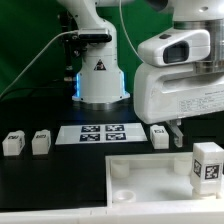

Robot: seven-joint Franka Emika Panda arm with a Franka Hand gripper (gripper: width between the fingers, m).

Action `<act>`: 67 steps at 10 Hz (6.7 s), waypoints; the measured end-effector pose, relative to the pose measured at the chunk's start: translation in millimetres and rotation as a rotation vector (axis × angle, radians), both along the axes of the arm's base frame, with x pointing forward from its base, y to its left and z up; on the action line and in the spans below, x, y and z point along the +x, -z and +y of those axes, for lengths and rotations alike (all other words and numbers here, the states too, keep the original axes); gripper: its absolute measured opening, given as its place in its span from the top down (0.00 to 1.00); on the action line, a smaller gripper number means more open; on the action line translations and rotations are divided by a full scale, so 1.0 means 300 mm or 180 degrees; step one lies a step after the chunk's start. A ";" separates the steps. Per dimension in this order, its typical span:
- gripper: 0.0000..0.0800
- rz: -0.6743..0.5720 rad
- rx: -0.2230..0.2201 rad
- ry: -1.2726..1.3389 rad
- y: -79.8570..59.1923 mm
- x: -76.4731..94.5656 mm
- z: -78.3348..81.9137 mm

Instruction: Assemble one leg

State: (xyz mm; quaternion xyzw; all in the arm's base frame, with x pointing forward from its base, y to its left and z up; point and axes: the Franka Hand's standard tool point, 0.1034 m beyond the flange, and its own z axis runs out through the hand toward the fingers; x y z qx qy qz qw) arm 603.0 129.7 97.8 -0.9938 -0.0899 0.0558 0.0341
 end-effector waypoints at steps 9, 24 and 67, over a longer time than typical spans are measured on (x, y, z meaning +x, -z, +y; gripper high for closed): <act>0.19 -0.0073 -0.0011 0.0038 0.024 0.060 -0.026; 0.62 -0.0140 0.0022 0.1182 0.045 0.100 -0.037; 0.41 0.0147 0.0398 0.5107 0.077 0.078 -0.058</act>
Offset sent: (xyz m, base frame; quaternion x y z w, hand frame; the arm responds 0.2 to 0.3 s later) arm 0.0000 0.0000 0.0000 0.0000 0.0000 0.0000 1.0000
